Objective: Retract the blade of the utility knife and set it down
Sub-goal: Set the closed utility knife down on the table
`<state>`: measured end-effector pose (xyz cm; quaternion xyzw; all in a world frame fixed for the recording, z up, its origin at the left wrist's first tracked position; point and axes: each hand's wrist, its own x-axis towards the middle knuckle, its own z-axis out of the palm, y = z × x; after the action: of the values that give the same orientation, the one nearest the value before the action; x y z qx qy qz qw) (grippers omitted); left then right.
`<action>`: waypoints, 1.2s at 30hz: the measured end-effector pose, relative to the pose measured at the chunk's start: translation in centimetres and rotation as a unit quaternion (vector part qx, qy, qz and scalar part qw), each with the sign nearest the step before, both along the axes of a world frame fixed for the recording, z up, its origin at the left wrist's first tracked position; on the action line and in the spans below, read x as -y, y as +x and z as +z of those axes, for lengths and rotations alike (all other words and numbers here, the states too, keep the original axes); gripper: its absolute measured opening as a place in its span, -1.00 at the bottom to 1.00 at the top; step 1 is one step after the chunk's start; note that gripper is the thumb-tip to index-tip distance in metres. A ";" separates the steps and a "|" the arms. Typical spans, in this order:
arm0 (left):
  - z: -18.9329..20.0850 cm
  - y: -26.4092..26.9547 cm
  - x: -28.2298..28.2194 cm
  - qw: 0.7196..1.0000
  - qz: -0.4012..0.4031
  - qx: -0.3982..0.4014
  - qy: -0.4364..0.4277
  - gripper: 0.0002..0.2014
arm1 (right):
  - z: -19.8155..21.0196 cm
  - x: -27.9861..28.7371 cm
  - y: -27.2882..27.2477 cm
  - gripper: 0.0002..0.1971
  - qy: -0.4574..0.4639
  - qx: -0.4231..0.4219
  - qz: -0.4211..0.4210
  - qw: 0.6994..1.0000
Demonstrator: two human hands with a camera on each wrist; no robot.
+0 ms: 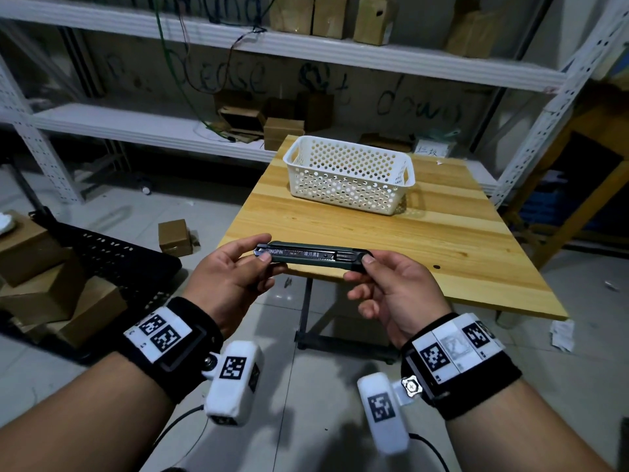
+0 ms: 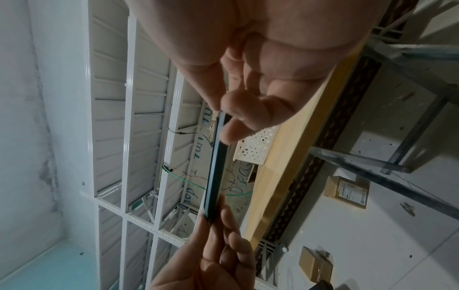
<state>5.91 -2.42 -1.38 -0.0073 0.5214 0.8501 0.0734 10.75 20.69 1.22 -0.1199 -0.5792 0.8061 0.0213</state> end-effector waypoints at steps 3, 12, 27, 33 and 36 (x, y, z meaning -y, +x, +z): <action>0.2 -0.7 -0.2 1.000 0.006 -0.011 -0.015 -0.70 | 0.1 -0.2 -0.5 -0.92 -0.002 -0.006 -0.007 1.000; 2.2 -4.6 -1.2 0.999 0.018 -0.030 0.014 -0.74 | 2.0 -1.3 -3.2 -0.77 0.023 -0.060 -0.038 0.997; 10.0 -16.8 -6.6 0.931 -0.017 -0.159 -0.327 -0.60 | 8.2 -7.6 -13.5 -0.69 0.212 -0.061 -0.054 0.974; 10.8 -22.4 -9.2 0.869 -0.024 -0.181 -0.461 -0.63 | 8.6 -10.5 -19.8 -0.68 0.318 -0.045 -0.036 0.946; 10.8 -24.4 -10.0 0.838 -0.040 -0.179 -0.514 -0.63 | 7.9 -11.3 -22.0 -0.69 0.362 -0.021 -0.010 0.932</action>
<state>-18.53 7.54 9.41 0.1287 0.8874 0.4427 -0.0015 -11.22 32.04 9.13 -0.0927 -0.8300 0.5436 0.0841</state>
